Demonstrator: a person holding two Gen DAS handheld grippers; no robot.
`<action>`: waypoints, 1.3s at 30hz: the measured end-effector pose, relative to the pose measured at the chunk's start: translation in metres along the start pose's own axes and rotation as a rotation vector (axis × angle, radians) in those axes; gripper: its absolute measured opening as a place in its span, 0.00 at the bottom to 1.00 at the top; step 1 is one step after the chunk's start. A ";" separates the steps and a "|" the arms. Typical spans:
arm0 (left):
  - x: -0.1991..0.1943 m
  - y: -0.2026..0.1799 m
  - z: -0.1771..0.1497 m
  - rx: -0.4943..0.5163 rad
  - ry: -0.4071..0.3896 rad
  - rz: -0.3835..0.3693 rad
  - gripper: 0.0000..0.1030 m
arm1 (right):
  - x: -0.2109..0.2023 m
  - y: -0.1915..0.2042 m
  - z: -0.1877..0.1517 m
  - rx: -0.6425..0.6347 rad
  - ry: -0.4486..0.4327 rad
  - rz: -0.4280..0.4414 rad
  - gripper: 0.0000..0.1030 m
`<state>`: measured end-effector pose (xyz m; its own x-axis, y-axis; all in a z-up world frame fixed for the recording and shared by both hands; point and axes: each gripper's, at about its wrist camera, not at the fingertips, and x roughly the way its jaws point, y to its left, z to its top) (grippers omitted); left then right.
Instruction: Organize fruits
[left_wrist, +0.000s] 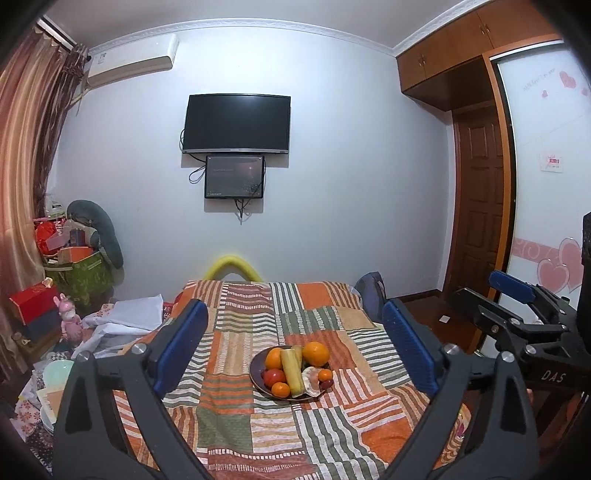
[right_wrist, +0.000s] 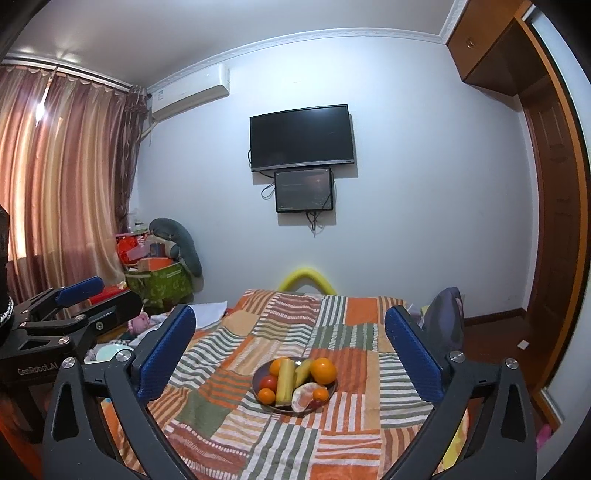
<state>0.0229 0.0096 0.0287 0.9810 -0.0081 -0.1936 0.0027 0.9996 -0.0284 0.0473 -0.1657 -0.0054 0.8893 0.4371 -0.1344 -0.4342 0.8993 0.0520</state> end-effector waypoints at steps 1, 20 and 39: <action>0.000 -0.001 0.000 0.001 0.000 0.001 0.95 | 0.000 0.000 0.000 0.000 0.001 0.000 1.00; 0.003 -0.001 -0.004 -0.004 0.004 0.002 1.00 | -0.007 0.000 -0.002 -0.008 0.005 -0.013 1.00; 0.006 0.003 -0.004 -0.016 0.020 -0.014 1.00 | -0.008 0.000 0.003 -0.010 0.007 -0.013 1.00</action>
<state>0.0277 0.0126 0.0234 0.9768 -0.0230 -0.2131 0.0133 0.9988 -0.0469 0.0404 -0.1690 -0.0018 0.8938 0.4256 -0.1415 -0.4244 0.9046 0.0403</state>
